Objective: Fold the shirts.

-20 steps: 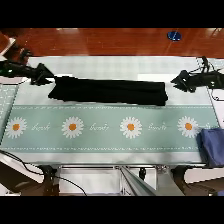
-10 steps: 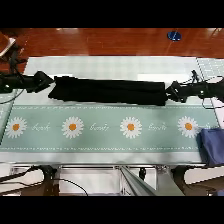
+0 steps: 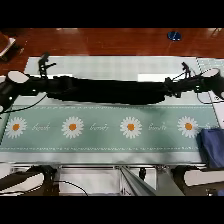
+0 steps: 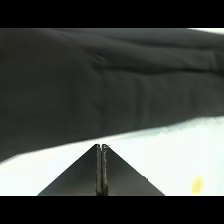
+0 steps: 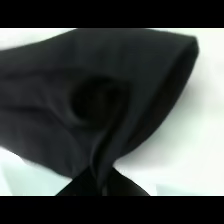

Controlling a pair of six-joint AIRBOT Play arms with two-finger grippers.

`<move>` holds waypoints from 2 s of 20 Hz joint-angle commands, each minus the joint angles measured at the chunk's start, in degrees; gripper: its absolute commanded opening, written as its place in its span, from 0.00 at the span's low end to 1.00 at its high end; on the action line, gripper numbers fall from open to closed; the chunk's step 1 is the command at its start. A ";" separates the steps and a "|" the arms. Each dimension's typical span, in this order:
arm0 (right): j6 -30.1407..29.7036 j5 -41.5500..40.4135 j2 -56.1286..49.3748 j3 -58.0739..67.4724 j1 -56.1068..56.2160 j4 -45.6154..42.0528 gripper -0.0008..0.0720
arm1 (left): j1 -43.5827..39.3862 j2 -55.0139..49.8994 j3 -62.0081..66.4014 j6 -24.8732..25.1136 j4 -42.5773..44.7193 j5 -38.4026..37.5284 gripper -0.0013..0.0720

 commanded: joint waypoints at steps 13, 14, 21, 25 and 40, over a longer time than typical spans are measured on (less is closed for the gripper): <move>15.08 7.89 64.52 -21.75 -0.13 -15.08 0.04 | -31.71 -16.92 17.22 -7.76 -0.02 9.66 0.05; 15.78 8.70 65.79 -21.75 -0.13 -14.93 0.04 | -33.55 -19.98 20.04 -8.98 -0.02 7.63 0.05; 16.13 8.37 66.90 -21.75 -0.13 -9.97 0.04 | -49.22 -35.56 34.25 -13.46 -0.07 0.37 0.05; 16.33 8.35 66.84 -21.75 -0.13 -9.55 0.04 | -50.93 -36.50 38.36 -13.44 0.17 -0.24 0.05; 7.91 -9.66 21.68 2.05 28.02 -1.42 0.04 | 0.33 6.03 9.73 -9.05 0.35 -9.40 0.05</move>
